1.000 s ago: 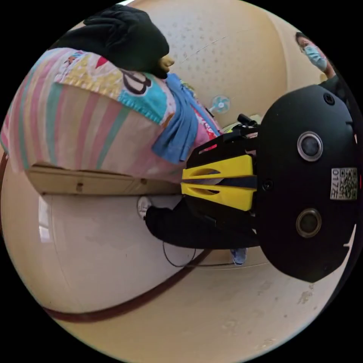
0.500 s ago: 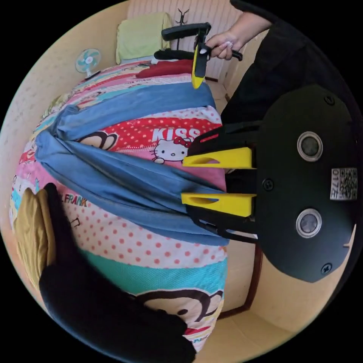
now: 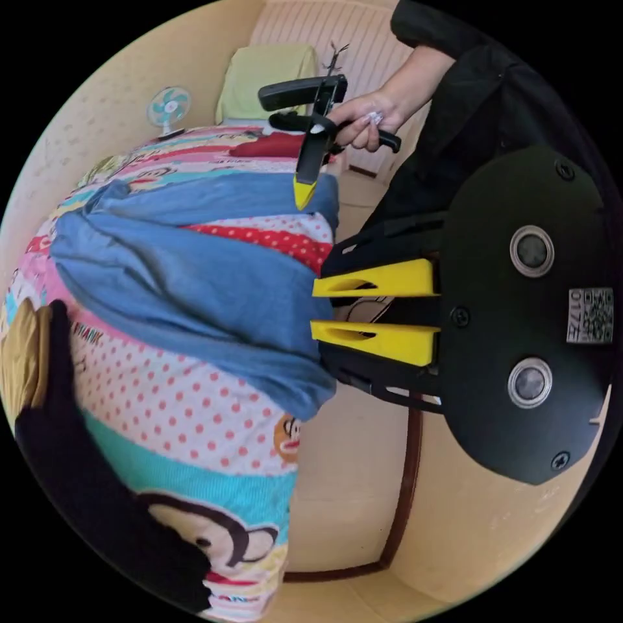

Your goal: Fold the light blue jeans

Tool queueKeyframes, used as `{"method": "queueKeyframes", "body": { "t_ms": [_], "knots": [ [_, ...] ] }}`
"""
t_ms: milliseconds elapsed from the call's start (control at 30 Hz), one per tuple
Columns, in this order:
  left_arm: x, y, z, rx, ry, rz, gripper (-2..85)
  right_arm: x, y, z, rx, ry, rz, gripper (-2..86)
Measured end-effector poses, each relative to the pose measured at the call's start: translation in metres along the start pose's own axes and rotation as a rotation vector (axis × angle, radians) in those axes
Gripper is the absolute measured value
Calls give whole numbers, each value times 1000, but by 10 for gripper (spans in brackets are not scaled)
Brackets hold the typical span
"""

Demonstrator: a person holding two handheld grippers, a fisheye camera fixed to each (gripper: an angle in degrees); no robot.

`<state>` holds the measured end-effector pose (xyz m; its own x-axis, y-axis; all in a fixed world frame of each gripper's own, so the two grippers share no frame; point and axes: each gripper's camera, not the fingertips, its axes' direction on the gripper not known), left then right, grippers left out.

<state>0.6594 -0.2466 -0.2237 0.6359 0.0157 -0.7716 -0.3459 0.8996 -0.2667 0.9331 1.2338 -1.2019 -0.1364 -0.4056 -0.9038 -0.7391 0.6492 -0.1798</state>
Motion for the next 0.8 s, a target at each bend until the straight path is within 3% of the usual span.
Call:
{"method": "queueKeyframes", "body": {
  "t_ms": [100, 200, 300, 367, 467, 500, 533, 600, 667, 733, 800],
  "knots": [
    [-29, -9, 0, 83, -97, -70, 85, -14, -12, 19, -24, 15, -26, 93],
    [-39, -28, 42, -60, -51, -56, 78, -24, -25, 46, -57, 43, -22, 94],
    [-37, -34, 46, -88, -70, -53, 55, -32, -33, 75, -104, 109, -9, 83],
    [-38, -34, 46, -133, -37, -8, 28, -40, -33, 82, -106, 158, -14, 33],
    [-54, -32, 33, -209, 257, 113, 14, -52, -20, 72, -115, 166, -83, 19],
    [-69, -31, 20, -208, 455, 155, 10, -53, -17, 68, -110, 148, -90, 17],
    [-93, -30, 7, -190, 653, 163, 7, -54, -11, 57, -96, 102, -94, 16],
    [-142, -29, -2, -149, 824, 82, 2, -49, -3, 45, -84, 27, -91, 15],
    [-197, -25, 1, -107, 792, -66, -3, -37, 0, 43, -94, -20, -62, 16],
    [-264, -13, 24, -154, 608, -369, -8, -29, 0, 52, -121, 53, -34, 19],
    [-295, 4, 36, -217, 446, -539, -9, -26, -2, 57, -166, 160, -25, 26]
  ]
}}
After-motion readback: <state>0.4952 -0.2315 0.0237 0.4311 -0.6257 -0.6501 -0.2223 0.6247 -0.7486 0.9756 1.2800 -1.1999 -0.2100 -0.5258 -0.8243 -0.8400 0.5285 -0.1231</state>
